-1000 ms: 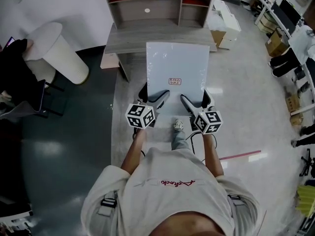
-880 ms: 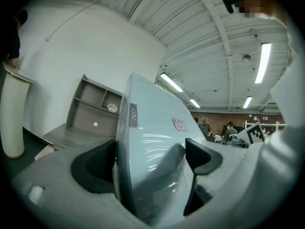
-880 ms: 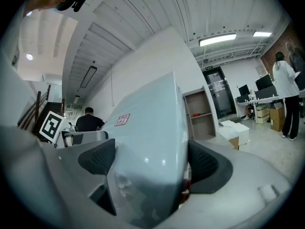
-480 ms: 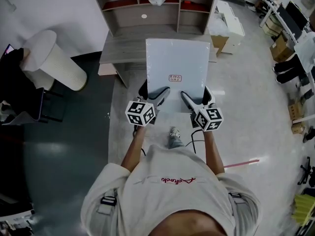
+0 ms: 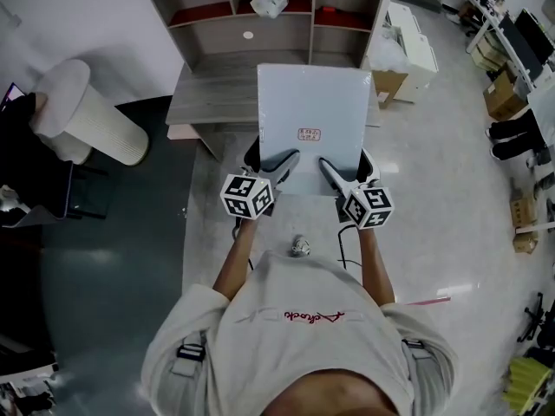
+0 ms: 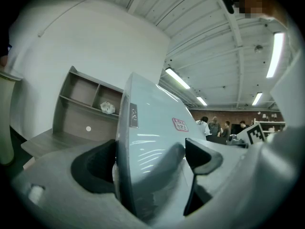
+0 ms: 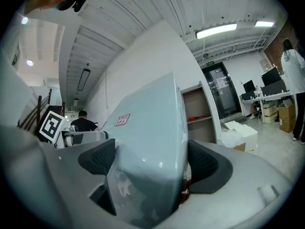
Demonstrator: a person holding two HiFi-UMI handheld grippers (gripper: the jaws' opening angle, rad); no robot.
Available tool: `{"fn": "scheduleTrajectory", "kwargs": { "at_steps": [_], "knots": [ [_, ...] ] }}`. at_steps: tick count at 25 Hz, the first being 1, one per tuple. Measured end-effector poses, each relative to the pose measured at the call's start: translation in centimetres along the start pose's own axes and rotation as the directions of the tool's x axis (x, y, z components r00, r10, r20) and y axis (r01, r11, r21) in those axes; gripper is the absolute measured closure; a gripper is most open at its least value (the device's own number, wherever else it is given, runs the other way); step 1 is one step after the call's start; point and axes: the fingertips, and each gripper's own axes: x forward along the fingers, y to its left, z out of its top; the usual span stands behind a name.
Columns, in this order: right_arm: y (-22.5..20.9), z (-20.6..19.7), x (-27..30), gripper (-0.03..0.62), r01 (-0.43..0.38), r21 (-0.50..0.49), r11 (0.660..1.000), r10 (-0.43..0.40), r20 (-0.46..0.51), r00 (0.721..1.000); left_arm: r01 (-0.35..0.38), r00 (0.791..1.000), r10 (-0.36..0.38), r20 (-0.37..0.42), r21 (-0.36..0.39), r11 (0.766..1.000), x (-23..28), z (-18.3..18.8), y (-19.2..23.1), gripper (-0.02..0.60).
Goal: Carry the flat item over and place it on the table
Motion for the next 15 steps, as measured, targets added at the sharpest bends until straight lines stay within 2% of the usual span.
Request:
{"fn": "scheduleTrajectory", "kwargs": {
  "at_steps": [8, 15],
  "knots": [
    [-3.7, 0.0, 3.8, 0.103, -0.027, 0.012, 1.0, 0.028, -0.012, 1.0, -0.033, 0.999, 0.033, -0.005, 0.001, 0.999, 4.4, -0.1, 1.9, 0.118],
    [-4.5, -0.3, 6.8, 0.103, -0.063, 0.018, 0.998, 0.064, -0.026, 0.998, -0.071, 0.997, 0.071, -0.008, -0.009, 0.997, 5.9, -0.2, 4.2, 0.118]
  ]
}}
